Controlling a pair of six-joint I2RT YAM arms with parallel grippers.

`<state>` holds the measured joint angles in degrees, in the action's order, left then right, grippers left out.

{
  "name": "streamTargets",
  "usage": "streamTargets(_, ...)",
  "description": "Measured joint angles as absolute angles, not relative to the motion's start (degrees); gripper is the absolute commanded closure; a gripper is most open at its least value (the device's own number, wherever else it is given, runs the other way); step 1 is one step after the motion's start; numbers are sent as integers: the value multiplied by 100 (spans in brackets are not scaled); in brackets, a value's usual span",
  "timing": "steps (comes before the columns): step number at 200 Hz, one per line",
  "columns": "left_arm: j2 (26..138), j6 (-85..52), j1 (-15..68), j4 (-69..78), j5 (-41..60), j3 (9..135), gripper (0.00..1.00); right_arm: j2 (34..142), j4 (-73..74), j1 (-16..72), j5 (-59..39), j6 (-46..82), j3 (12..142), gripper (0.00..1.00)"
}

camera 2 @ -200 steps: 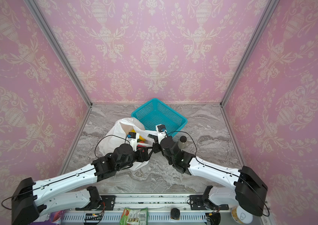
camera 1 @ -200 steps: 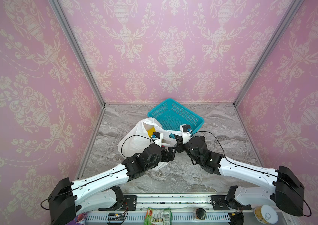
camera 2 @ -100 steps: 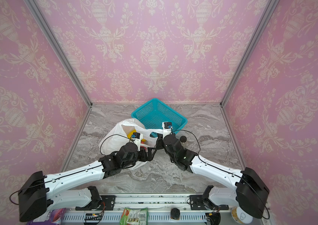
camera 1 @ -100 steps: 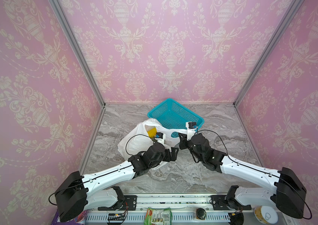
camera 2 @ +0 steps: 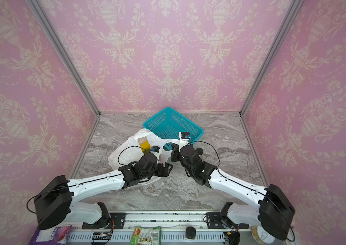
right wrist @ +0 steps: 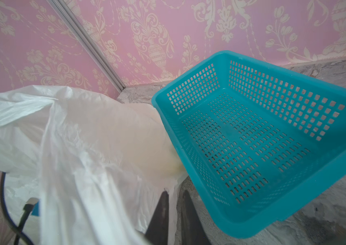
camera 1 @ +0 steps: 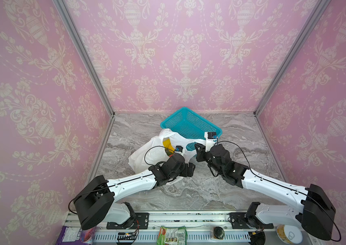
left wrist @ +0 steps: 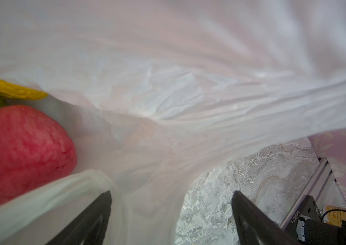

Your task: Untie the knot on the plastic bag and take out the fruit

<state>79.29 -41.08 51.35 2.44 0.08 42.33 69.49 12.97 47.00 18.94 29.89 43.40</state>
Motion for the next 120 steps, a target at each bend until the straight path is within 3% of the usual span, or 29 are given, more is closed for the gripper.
streamTargets(8, 7966, -4101, 5107, 307, 110, 4250, 63, 6949, 1295, 4700, 1881, 2991, 4340, 86)
streamTargets(18, 7983, -4101, 5078, 357, 204, 4252, 72, 6949, 1295, 4700, 1879, 2989, 4340, 86)
streamTargets(48, 7835, -4058, 4995, 193, 226, 4252, 85, 6949, 1291, 4698, 1933, 2991, 4340, 86)
streamTargets(63, 7518, -4012, 4967, -80, 91, 4252, 86, 6949, 1253, 4674, 2001, 3011, 4340, 86)
streamTargets(84, 6862, -3913, 4965, -480, -246, 4252, 71, 6947, 1251, 4595, 2097, 3033, 4327, 86)
streamTargets(106, 6281, -3649, 4965, -1050, -784, 4346, 44, 6938, 1253, 4550, 2176, 3055, 4270, 86)
streamTargets(120, 6145, -3520, 4965, -1404, -1011, 4497, 38, 6928, 1245, 4545, 2187, 3055, 4235, 85)
